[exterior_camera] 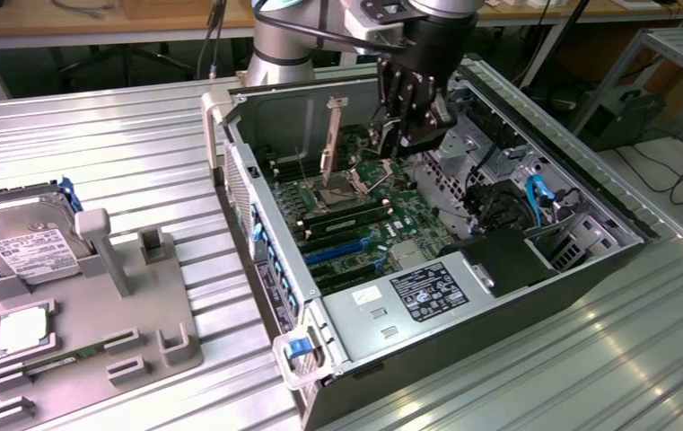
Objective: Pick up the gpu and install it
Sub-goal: 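Insert the gpu into the slot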
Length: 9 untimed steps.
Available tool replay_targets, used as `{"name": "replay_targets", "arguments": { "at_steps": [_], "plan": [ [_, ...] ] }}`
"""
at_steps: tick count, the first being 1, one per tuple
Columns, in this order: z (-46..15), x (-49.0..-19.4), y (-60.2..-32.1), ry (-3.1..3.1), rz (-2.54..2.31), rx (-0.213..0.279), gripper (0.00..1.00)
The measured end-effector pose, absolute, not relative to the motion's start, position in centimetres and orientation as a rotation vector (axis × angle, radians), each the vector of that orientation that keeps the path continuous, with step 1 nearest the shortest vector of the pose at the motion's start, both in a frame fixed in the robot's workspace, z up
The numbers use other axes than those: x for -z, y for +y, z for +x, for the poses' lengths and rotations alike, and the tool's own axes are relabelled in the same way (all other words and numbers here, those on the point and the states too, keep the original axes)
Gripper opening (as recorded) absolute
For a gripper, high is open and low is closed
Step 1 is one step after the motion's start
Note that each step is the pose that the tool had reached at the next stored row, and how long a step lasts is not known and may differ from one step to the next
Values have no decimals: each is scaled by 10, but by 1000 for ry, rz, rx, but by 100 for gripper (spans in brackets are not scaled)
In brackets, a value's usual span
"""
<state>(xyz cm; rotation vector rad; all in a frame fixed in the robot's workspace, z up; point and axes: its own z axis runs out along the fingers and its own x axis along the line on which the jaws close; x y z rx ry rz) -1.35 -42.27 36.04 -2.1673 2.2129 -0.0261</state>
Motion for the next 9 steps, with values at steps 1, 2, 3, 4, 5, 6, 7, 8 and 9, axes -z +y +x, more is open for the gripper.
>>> {"name": "replay_targets", "arguments": {
  "at_steps": [1,2,3,4,5,6,7,8,9],
  "plan": [
    [-14,-360,-423,2222,-2158,27,28],
    [-14,-359,-423,2226,-2154,26,28],
    [-14,-359,-423,2227,-2153,26,28],
    [-15,-359,-423,2227,-2153,25,28],
    [-16,-358,-423,2227,-2153,24,28],
    [-17,-358,-423,2228,-2154,23,28],
    [-18,-357,-423,2228,-2156,20,28],
    [-18,-357,-423,2225,-2161,18,28],
    [-18,-356,-423,2219,-2169,16,28]
  ]
}}
